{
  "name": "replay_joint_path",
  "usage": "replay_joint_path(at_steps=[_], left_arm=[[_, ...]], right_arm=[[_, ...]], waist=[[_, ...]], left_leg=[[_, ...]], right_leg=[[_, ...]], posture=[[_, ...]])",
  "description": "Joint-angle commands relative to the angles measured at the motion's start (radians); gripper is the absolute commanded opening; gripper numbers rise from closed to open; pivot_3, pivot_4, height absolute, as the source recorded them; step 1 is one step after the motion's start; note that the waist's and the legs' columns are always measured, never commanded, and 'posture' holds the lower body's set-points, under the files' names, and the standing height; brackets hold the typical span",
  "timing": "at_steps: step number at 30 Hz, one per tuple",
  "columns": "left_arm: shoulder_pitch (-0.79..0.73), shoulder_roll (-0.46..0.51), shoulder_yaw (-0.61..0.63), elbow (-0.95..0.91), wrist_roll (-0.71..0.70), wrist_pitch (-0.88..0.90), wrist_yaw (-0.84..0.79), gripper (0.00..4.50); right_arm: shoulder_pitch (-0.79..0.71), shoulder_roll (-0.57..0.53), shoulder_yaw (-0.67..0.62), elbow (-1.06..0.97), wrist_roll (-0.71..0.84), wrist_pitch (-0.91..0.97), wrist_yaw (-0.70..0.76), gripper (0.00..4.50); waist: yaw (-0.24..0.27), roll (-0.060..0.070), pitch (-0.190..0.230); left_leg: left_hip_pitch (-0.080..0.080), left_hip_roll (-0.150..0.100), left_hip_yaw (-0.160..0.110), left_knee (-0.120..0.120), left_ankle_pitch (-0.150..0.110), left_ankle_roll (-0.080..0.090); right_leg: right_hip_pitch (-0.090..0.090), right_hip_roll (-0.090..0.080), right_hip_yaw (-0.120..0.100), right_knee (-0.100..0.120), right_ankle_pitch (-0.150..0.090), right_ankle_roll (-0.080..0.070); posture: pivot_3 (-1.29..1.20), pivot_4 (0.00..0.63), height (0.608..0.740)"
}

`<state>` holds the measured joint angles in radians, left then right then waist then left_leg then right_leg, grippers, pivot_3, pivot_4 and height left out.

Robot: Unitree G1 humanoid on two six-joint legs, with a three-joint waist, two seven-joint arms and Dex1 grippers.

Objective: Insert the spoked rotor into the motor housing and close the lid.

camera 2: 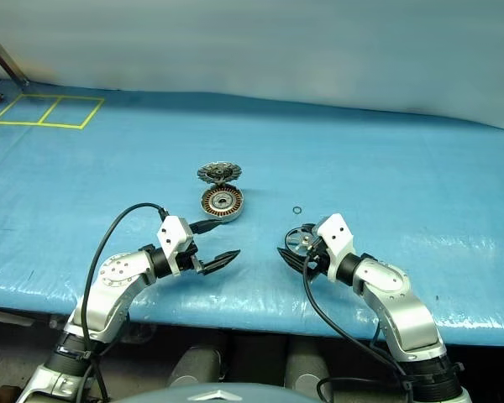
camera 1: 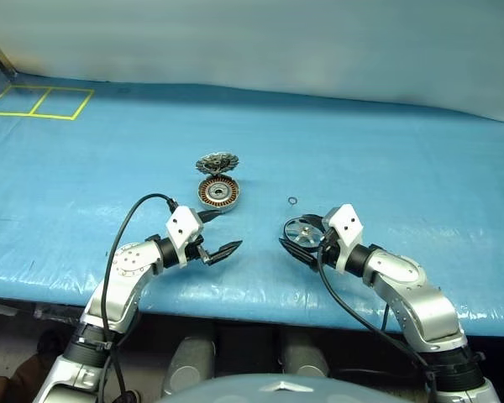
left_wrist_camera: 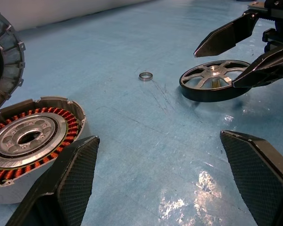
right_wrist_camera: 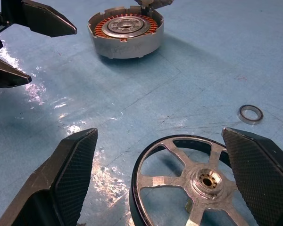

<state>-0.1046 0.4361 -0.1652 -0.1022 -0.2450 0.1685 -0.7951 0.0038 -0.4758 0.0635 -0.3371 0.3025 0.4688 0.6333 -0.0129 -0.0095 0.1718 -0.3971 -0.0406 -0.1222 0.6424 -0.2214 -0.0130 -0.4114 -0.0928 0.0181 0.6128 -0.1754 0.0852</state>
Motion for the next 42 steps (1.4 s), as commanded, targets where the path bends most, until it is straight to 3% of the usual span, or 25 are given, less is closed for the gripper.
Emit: replay_joint_path(at_steps=[1,34,39,42], left_arm=[[-0.011,0.004,0.017,-0.042,-0.007,-0.004,-0.001,4.5],[-0.016,0.011,0.014,-0.049,-0.007,0.021,-0.002,4.5],[-0.046,0.042,0.005,-0.064,0.031,0.008,-0.006,4.5],[-0.131,0.145,-0.03,-0.096,0.109,0.028,-0.065,4.5]], right_arm=[[-0.009,0.003,-0.008,-0.018,0.008,-0.007,-0.001,4.45],[-0.019,0.0,-0.01,-0.015,0.005,-0.012,0.002,4.45],[-0.025,-0.001,-0.006,-0.011,0.003,-0.011,0.004,4.45],[-0.03,0.001,-0.003,-0.006,0.001,-0.011,0.004,4.45]], waist=[[0.0,0.0,0.0],[0.0,0.0,0.0],[0.0,0.0,0.0],[0.0,0.0,0.0]], left_leg=[[0.0,0.0,0.0,0.0,0.0,0.0],[0.0,0.0,0.0,0.0,0.0,0.0],[0.0,0.0,0.0,0.0,0.0,0.0],[-0.001,0.0,0.0,0.0,0.0,0.0]], right_leg=[[0.0,0.0,0.0,0.0,0.0,0.0],[0.0,0.0,0.0,0.0,0.0,0.0],[0.0,0.0,0.0,0.0,0.0,0.0],[-0.001,0.0,0.0,0.0,0.0,0.0]], posture=[[0.0,0.15,0.74],[0.0,0.15,0.74],[0.0,0.15,0.74],[0.0,0.15,0.74]])
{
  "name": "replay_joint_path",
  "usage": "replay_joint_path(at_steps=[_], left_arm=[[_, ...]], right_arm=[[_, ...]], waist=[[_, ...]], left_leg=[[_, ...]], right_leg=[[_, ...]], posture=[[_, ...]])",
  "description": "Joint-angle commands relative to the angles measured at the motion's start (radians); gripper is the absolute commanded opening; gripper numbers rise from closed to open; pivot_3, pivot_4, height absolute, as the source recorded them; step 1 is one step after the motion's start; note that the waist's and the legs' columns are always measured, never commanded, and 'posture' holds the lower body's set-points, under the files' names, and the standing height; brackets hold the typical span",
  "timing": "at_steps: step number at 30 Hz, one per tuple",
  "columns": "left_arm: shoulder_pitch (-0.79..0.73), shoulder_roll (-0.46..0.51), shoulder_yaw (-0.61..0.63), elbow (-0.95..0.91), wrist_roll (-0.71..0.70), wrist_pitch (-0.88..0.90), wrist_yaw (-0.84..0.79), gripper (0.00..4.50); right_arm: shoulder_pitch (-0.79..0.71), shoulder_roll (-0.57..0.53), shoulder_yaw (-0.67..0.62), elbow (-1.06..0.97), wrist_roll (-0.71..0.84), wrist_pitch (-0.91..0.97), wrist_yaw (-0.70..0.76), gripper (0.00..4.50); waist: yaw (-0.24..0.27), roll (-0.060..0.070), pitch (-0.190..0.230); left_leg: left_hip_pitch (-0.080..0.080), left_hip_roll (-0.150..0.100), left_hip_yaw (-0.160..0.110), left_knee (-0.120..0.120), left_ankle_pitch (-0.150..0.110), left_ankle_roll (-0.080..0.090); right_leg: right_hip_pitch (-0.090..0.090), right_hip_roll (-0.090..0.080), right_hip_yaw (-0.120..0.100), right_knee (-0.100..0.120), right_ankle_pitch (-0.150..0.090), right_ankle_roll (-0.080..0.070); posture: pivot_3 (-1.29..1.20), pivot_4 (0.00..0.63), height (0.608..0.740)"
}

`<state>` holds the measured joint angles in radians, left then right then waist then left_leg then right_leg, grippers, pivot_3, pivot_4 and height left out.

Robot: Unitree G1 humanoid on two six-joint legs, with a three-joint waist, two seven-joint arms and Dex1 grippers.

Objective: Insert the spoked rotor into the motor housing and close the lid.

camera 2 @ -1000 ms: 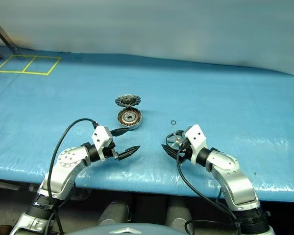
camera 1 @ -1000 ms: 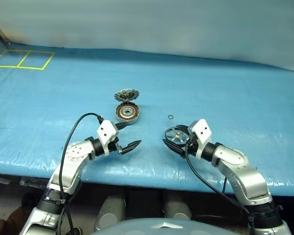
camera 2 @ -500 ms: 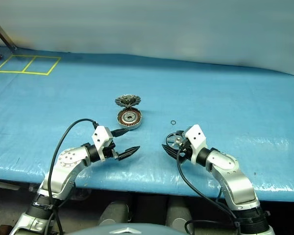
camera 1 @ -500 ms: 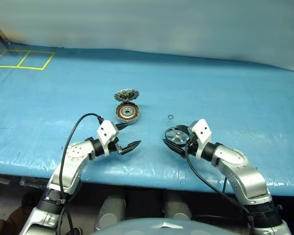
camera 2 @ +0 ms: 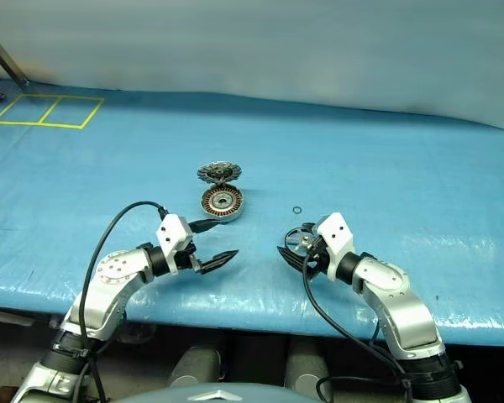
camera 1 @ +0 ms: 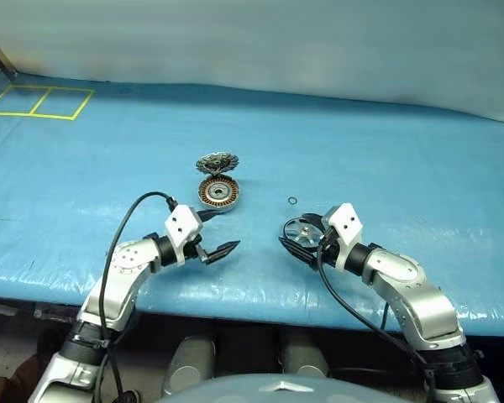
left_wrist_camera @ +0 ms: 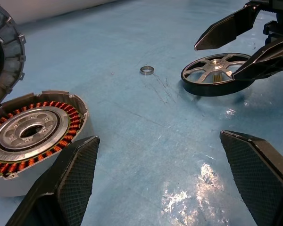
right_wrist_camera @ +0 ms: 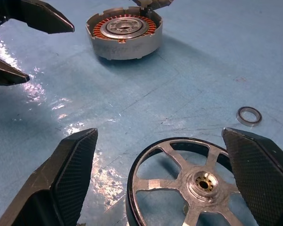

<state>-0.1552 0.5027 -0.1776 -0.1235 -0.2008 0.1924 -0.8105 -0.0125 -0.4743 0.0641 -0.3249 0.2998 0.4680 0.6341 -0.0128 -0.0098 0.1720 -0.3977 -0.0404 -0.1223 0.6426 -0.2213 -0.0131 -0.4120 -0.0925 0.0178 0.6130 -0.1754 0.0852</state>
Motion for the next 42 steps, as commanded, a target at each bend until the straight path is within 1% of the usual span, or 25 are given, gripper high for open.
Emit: replay_joint_path(at_steps=[1,4,5,7,12,16,20,25,28,35,42], left_arm=[[-0.108,0.113,-0.031,-0.082,0.09,0.008,-0.07,4.5],[-0.271,0.275,-0.129,-0.048,0.268,-0.034,-0.191,4.5],[-0.316,0.304,-0.155,-0.034,0.303,-0.042,-0.221,4.5],[-0.427,0.323,-0.208,0.009,0.357,-0.067,-0.284,4.5],[-0.696,0.306,-0.342,0.113,0.488,-0.138,-0.46,4.5],[-0.834,0.257,-0.433,0.242,0.545,-0.195,-0.589,4.5],[-0.944,0.207,-0.502,0.393,0.643,-0.278,-0.633,4.5],[-0.979,0.13,-0.529,0.451,0.68,-0.312,-0.669,4.5],[-0.976,0.112,-0.549,0.487,0.712,-0.34,-0.676,4.5],[-0.969,0.071,-0.564,0.593,0.772,-0.366,-0.648,4.5],[-0.972,0.039,-0.566,0.667,0.799,-0.379,-0.636,4.5]], right_arm=[[-0.014,-0.001,-0.003,-0.016,0.003,-0.011,0.004,4.45],[-0.026,-0.004,0.008,-0.003,0.001,-0.009,0.014,4.45],[-0.032,-0.006,0.011,0.002,-0.001,-0.009,0.017,4.45],[-0.05,-0.004,0.021,0.014,-0.004,-0.01,0.023,4.45],[-0.092,0.002,0.042,0.034,-0.009,-0.01,0.03,4.45],[-0.107,-0.018,0.042,0.033,-0.012,0.001,0.044,4.45],[-0.12,-0.051,0.026,0.026,-0.012,0.016,0.058,4.45],[-0.133,-0.088,0.009,0.014,-0.011,0.033,0.062,4.45],[-0.136,-0.094,0.005,0.002,-0.008,0.045,0.062,4.45],[-0.13,-0.097,0.005,-0.015,-0.008,0.059,0.059,4.45],[-0.135,-0.106,0.006,-0.022,-0.009,0.069,0.06,4.45]], waist=[[0.001,0.0,0.0],[0.0,-0.001,0.001],[-0.001,0.0,0.001],[0.0,-0.001,0.001],[-0.001,-0.003,0.002],[-0.004,-0.002,0.002],[-0.014,-0.003,0.002],[-0.013,-0.003,0.002],[-0.015,-0.003,0.002],[-0.017,-0.003,0.002],[-0.016,-0.003,0.002]], left_leg=[[0.0,0.0,0.0,0.0,0.0,0.0],[-0.001,0.0,0.0,0.0,0.0,0.0],[-0.001,0.0,0.0,0.0,0.0,0.0],[-0.001,0.0,0.001,0.0,0.0,0.0],[-0.003,0.0,0.0,-0.002,0.0,0.0],[-0.003,-0.001,0.0,-0.003,0.0,0.001],[-0.003,0.0,0.001,-0.002,0.0,0.001],[-0.004,-0.001,0.0,0.0,-0.001,0.002],[-0.004,0.0,0.0,0.0,-0.001,0.002],[-0.004,-0.001,0.0,0.003,-0.001,0.002],[-0.004,-0.001,0.0,0.004,-0.001,0.002]], right_leg=[[0.0,0.0,0.0,0.0,0.0,0.0],[0.0,0.0,0.0,0.0,0.0,0.0],[-0.001,0.0,0.0,0.0,0.0,0.0],[-0.001,0.0,0.0,-0.001,0.0,0.0],[-0.002,0.0,0.0,-0.002,0.0,0.0],[-0.002,0.001,0.0,-0.002,0.001,0.002],[-0.002,0.001,0.0,-0.002,0.001,0.003],[-0.002,0.001,0.0,-0.002,0.001,0.004],[-0.002,0.001,0.001,-0.001,0.003,0.007],[-0.001,0.001,0.001,-0.001,0.004,0.008],[-0.001,0.001,0.001,0.0,0.004,0.009]], posture=[[0.0,0.15,0.74],[0.0,0.15,0.74],[0.0,0.15,0.74],[0.0,0.15,0.74],[0.0,0.15,0.74],[0.0,0.15,0.74],[0.0,0.15,0.74],[0.0,0.15,0.74],[0.0,0.15,0.74],[0.0,0.15,0.74],[0.0,0.15,0.74]])
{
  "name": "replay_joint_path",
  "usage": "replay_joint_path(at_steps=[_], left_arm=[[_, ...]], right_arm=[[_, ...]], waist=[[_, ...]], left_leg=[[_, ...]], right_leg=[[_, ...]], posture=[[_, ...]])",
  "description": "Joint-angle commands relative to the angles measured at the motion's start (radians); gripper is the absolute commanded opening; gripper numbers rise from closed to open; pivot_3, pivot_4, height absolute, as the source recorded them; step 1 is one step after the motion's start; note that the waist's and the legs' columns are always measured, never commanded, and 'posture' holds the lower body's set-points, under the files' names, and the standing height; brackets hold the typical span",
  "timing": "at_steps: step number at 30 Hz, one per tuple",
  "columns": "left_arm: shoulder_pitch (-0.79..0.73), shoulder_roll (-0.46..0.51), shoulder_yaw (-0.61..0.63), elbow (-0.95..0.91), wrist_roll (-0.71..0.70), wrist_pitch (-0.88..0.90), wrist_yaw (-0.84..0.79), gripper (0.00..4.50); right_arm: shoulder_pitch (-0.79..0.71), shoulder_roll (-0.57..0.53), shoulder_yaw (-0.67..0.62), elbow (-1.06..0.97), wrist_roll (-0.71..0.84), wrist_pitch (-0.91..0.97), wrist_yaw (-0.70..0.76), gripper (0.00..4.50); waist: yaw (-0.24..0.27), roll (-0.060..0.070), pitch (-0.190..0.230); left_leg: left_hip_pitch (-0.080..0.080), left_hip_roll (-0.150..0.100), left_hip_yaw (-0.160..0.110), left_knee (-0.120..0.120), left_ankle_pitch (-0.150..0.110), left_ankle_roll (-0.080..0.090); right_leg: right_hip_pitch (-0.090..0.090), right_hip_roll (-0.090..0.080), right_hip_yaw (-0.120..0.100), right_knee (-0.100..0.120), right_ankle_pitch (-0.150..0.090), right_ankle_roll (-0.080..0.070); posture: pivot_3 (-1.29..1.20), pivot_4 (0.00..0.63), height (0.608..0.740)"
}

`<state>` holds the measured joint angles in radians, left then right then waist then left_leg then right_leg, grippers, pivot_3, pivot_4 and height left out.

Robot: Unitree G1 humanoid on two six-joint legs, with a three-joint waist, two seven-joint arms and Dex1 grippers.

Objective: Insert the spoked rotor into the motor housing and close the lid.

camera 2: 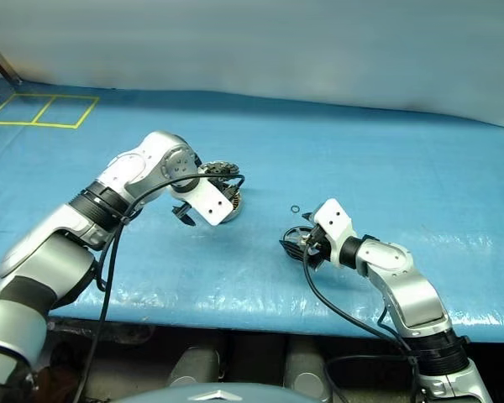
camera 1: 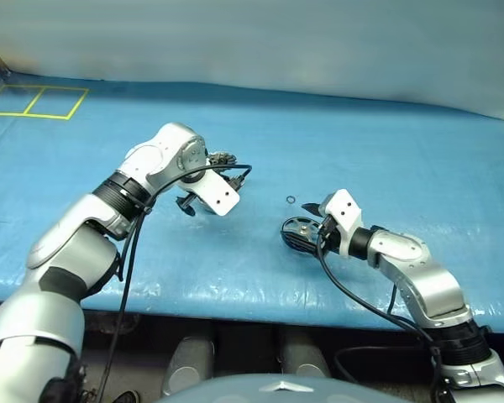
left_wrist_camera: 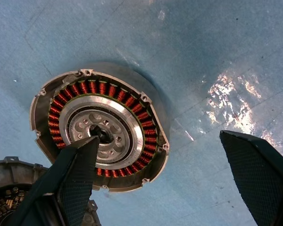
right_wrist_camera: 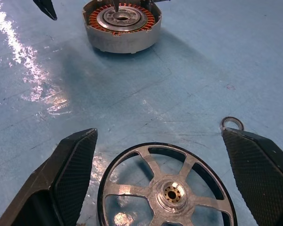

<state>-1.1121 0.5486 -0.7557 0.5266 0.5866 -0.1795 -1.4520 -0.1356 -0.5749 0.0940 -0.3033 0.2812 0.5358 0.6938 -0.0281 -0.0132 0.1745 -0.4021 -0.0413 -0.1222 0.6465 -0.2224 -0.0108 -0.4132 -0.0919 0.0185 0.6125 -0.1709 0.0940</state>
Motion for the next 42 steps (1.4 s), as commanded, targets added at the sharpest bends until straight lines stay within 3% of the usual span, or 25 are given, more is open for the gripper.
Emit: replay_joint_path(at_steps=[1,26,31,33,37,42], left_arm=[[-0.015,-0.012,0.008,0.026,0.017,-0.012,0.006,4.5],[-0.009,-0.123,-0.003,0.208,0.078,-0.09,0.089,4.5],[-0.002,-0.126,0.001,0.22,0.081,-0.089,0.099,2.96],[-0.003,-0.122,0.0,0.221,0.084,-0.096,0.095,2.96],[0.004,-0.109,0.005,0.205,0.079,-0.122,0.099,2.26],[0.046,-0.101,0.029,0.104,0.027,-0.143,0.066,2.26]], right_arm=[[-0.011,-0.006,-0.023,-0.045,0.01,0.002,-0.001,4.45],[0.024,0.003,-0.027,-0.09,0.017,0.027,-0.027,4.45],[0.026,0.011,-0.031,-0.098,0.018,0.027,-0.037,4.5],[0.026,0.016,-0.033,-0.099,0.018,0.025,-0.042,4.5],[0.031,0.031,-0.036,-0.101,0.017,0.018,-0.056,4.5],[0.046,0.041,-0.058,-0.103,0.015,0.005,-0.073,4.5]], waist=[[-0.001,0.0,0.0],[0.005,0.0,0.0],[0.005,0.0,0.0],[0.004,0.001,-0.001],[0.004,0.001,-0.001],[0.004,0.001,-0.001]], left_leg=[[0.0,0.0,0.0,0.0,0.0,0.0],[0.001,0.0,0.0,0.001,0.0,0.0],[0.001,-0.001,-0.001,0.002,0.0,0.0],[0.001,-0.001,-0.001,0.002,0.0,0.0],[0.002,-0.001,0.0,0.002,0.0,0.0],[0.002,-0.001,-0.001,0.002,0.0,0.0]], right_leg=[[0.0,0.0,0.0,0.0,0.0,0.0],[0.002,0.0,0.0,0.001,0.0,0.001],[0.002,0.0,0.0,0.001,0.001,0.001],[0.002,0.0,0.0,0.001,0.0,0.001],[0.002,0.0,0.0,0.001,0.001,0.001],[0.002,0.0,0.0,0.001,0.001,0.001]], posture=[[0.0,0.15,0.74],[0.0,0.15,0.74],[0.0,0.15,0.74],[0.0,0.15,0.74],[0.0,0.15,0.74],[0.0,0.15,0.74]])
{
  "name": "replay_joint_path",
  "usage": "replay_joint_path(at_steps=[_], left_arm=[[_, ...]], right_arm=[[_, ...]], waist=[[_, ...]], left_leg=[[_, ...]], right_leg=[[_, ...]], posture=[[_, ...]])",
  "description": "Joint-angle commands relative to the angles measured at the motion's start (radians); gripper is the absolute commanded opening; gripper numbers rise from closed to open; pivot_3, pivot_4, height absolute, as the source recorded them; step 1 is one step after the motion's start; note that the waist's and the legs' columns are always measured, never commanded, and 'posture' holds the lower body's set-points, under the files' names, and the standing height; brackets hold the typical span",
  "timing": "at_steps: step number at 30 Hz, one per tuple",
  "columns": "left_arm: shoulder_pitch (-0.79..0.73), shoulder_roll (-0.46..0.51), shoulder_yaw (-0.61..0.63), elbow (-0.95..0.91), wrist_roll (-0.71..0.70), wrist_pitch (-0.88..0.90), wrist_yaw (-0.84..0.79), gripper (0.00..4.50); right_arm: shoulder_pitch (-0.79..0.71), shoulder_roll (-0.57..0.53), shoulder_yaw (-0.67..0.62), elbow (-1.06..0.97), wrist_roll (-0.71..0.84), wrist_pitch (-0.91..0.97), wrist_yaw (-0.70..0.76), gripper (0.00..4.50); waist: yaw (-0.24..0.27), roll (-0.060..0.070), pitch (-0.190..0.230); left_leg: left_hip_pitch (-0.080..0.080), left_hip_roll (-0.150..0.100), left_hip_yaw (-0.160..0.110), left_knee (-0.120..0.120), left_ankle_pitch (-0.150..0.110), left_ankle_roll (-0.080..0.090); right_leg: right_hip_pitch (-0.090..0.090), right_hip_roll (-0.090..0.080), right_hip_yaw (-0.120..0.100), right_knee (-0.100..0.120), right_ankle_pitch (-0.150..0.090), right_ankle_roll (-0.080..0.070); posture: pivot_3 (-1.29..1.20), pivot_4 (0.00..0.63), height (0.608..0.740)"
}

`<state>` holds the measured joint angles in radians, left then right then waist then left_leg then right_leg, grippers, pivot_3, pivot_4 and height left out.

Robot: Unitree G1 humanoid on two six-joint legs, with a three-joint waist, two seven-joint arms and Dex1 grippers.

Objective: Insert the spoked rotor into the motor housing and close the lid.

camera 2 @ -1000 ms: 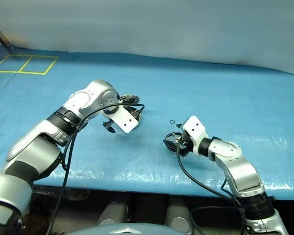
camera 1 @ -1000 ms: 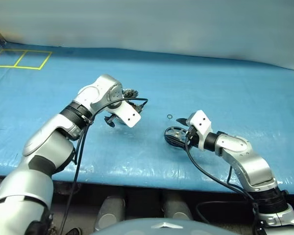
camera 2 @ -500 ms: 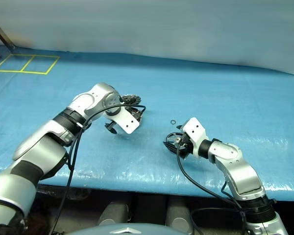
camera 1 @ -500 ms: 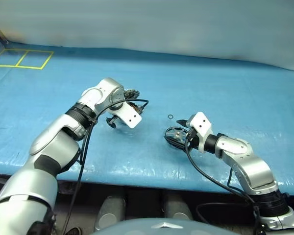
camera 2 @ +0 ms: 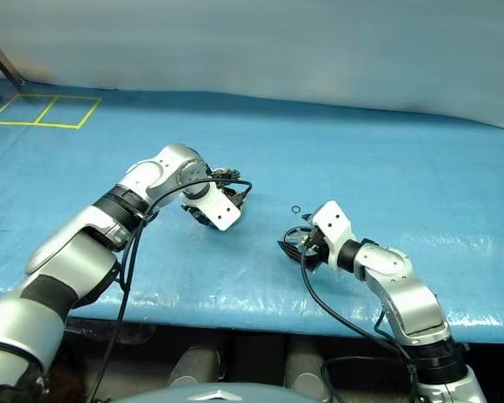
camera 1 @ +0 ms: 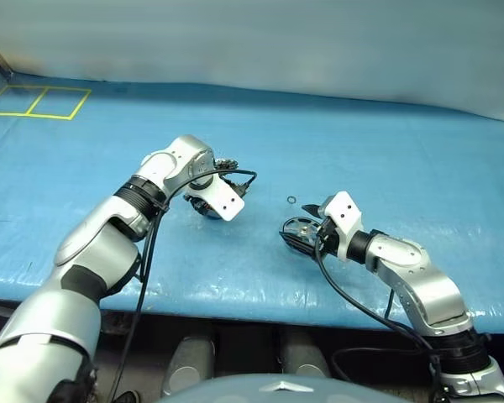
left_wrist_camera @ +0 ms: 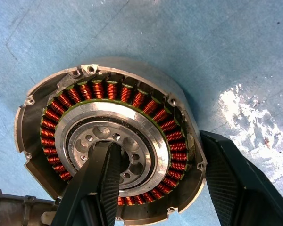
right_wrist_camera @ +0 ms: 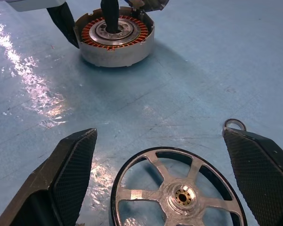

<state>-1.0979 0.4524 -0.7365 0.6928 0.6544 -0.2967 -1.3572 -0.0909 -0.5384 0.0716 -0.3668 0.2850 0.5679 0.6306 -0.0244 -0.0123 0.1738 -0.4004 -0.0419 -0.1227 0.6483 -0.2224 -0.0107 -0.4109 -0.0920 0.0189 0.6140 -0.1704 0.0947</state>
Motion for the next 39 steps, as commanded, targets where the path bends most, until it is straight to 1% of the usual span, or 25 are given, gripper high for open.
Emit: replay_joint_path(at_steps=[1,8,12,21,25,27,28,29,32,35,39], left_arm=[[0.039,-0.002,0.013,-0.076,-0.046,-0.026,-0.033,2.26],[0.135,0.042,0.013,-0.26,-0.083,-0.05,-0.087,2.26],[0.175,0.058,0.012,-0.33,-0.087,-0.057,-0.103,2.26],[0.207,0.063,0.005,-0.347,-0.086,-0.089,-0.091,2.26],[0.197,0.078,0.012,-0.337,-0.096,-0.147,-0.084,2.26],[0.196,0.084,0.025,-0.333,-0.098,-0.164,-0.064,2.97],[0.197,0.083,0.037,-0.331,-0.092,-0.169,-0.029,3.22],[0.199,0.08,0.048,-0.33,-0.092,-0.167,-0.004,3.58],[0.203,0.077,0.063,-0.335,-0.107,-0.167,0.029,4.48],[0.21,0.084,0.074,-0.36,-0.129,-0.164,0.029,4.48],[0.249,0.121,0.107,-0.45,-0.207,-0.139,-0.011,4.48]], right_arm=[[0.002,0.007,-0.036,-0.04,0.011,-0.028,-0.013,4.5],[0.027,0.021,-0.038,-0.041,0.019,-0.052,-0.012,4.5],[0.041,0.023,-0.027,-0.039,0.022,-0.064,0.006,4.5],[0.056,0.031,-0.013,-0.034,0.012,-0.081,0.02,4.5],[0.058,0.036,-0.015,-0.029,0.004,-0.091,0.011,4.5],[0.058,0.038,-0.016,-0.026,0.002,-0.093,0.008,4.5],[0.059,0.039,-0.016,-0.025,0.002,-0.094,0.009,4.5],[0.06,0.04,-0.016,-0.024,0.002,-0.095,0.01,4.5],[0.059,0.042,-0.013,-0.019,0.002,-0.097,0.011,4.5],[0.056,0.044,-0.01,-0.018,0.003,-0.097,0.011,4.5],[0.053,0.043,-0.01,-0.018,0.007,-0.093,0.015,4.5]], waist=[[0.0,0.0,0.0],[0.0,0.001,-0.001],[0.0,0.002,-0.001],[0.001,0.005,-0.003],[0.001,0.005,-0.004],[0.001,0.005,-0.004],[0.001,0.005,-0.004],[0.001,0.005,-0.004],[0.004,0.005,-0.003],[0.003,0.005,-0.003],[0.002,0.005,-0.003]], left_leg=[[0.0,0.0,0.0,0.0,0.0,0.0],[0.001,0.0,0.0,0.0,0.0,0.0],[0.002,0.0,0.0,0.0,0.0,0.0],[0.004,0.0,0.0,0.0,0.0,0.0],[0.004,0.0,0.0,0.0,0.0,0.0],[0.004,0.0,0.0,0.0,0.0,0.0],[0.004,0.0,0.0,0.0,0.0,0.0],[0.004,0.0,0.0,0.0,0.0,0.0],[0.004,0.0,0.0,0.001,0.0,0.0],[0.004,0.0,0.0,0.001,0.0,0.0],[0.004,0.0,0.0,0.001,0.0,0.0]], right_leg=[[0.0,0.0,0.0,0.0,0.0,0.0],[0.001,0.0,0.0,0.0,0.0,0.0],[0.002,0.0,0.001,0.0,0.0,0.0],[0.003,0.0,0.001,0.001,0.0,-0.001],[0.003,0.0,0.001,0.001,0.0,-0.001],[0.003,0.0,0.001,0.001,0.0,-0.001],[0.003,0.0,0.001,0.001,0.0,-0.001],[0.003,0.0,0.001,0.001,0.0,-0.001],[0.003,0.0,0.001,0.002,0.0,-0.001],[0.003,0.0,0.001,0.002,0.0,-0.001],[0.002,0.0,0.001,0.002,0.0,-0.001]], posture=[[0.0,0.15,0.74],[0.0,0.15,0.74],[0.0,0.15,0.74],[0.0,0.15,0.74],[0.0,0.15,0.74],[0.0,0.15,0.74],[0.0,0.15,0.74],[0.0,0.15,0.74],[0.0,0.15,0.74],[0.0,0.15,0.74],[0.0,0.15,0.74]])
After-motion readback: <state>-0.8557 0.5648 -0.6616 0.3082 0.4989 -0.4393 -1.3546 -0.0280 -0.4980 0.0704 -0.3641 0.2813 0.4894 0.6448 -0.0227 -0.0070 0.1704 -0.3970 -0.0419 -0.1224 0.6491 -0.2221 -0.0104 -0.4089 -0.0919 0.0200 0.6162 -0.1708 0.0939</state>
